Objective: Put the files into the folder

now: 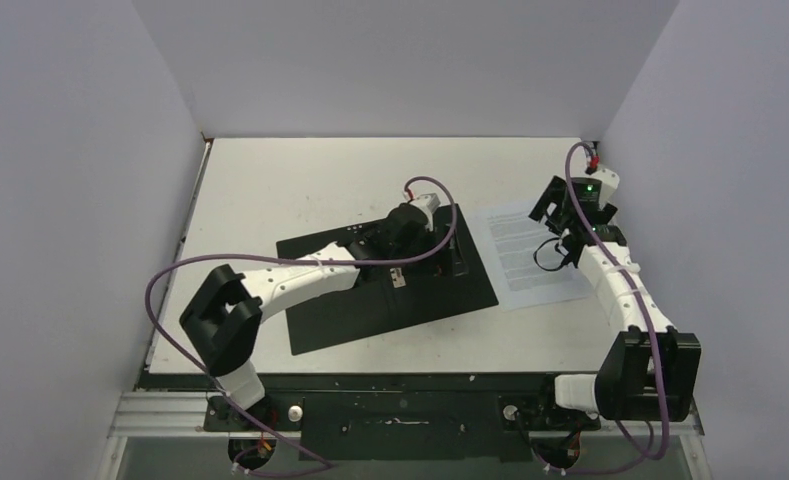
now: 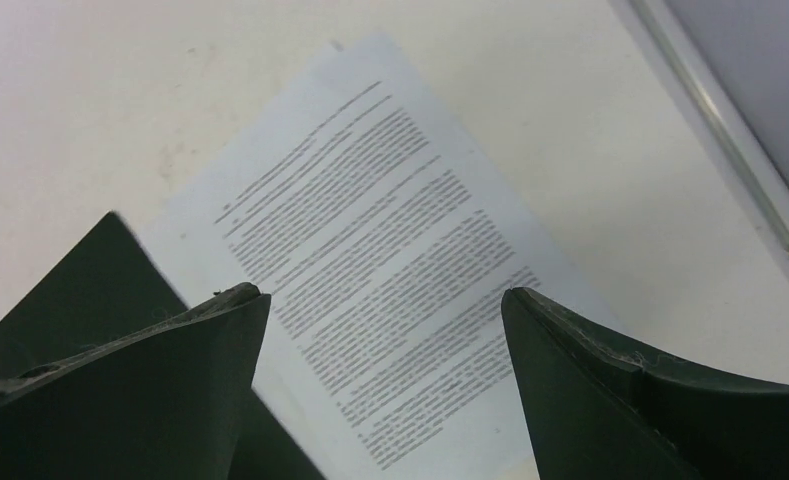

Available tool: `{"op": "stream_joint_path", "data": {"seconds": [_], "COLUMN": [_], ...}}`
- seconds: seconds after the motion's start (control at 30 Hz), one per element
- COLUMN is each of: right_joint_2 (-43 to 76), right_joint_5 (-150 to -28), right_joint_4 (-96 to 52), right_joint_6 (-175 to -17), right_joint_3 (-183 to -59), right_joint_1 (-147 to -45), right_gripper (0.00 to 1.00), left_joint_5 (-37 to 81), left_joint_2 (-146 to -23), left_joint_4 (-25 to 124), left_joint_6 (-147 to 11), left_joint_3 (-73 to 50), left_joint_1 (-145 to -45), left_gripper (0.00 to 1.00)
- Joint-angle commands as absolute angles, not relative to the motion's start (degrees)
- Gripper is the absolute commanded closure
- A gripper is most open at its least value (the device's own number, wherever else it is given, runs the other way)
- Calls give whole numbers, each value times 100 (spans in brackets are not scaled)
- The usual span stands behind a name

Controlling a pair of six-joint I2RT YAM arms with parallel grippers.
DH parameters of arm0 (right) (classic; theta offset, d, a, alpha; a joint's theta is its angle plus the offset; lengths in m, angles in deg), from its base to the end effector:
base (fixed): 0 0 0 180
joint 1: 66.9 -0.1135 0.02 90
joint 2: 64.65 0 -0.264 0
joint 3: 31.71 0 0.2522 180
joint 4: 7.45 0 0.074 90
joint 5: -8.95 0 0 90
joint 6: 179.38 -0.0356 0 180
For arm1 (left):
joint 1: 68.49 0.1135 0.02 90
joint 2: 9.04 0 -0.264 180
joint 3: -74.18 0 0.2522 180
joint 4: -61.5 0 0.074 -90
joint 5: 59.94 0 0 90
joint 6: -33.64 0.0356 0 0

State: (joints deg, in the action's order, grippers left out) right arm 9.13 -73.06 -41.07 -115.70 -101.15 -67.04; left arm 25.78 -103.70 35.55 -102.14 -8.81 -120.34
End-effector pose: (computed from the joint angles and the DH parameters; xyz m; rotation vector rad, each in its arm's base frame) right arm 0.2839 -0.0043 0.2807 0.5781 2.1512 0.0974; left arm 0.2297 -0.2967 0.2588 0.1727 2.4167 -0.9563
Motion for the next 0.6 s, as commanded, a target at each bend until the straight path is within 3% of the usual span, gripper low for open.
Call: {"op": "stream_joint_path", "data": {"seconds": [0.0,0.2,0.57], "right_joint_2": [1162,1581,2526], "right_joint_5": [-6729,-6890,-8324], "right_joint_4": [-3667,-3273,-2814], "right_joint_6": [-11507,-11306,-11590], "right_joint_3": [-10097,-10059,-9891], "right_joint_1": [-6224,-5829,-4843], "right_gripper": [10,10,10], "left_joint_5": [2008,1465,885], "left_joint_2": [-10969,-11910,-13637], "left_joint_4": [4386,4694,4637], "left_joint_6": [-10303,-10427,-10400], "left_joint_3": [-1682,-2436,-4292], "left_joint_1": [-12083,-12086,-11997], "left_gripper": [13,13,13]}}
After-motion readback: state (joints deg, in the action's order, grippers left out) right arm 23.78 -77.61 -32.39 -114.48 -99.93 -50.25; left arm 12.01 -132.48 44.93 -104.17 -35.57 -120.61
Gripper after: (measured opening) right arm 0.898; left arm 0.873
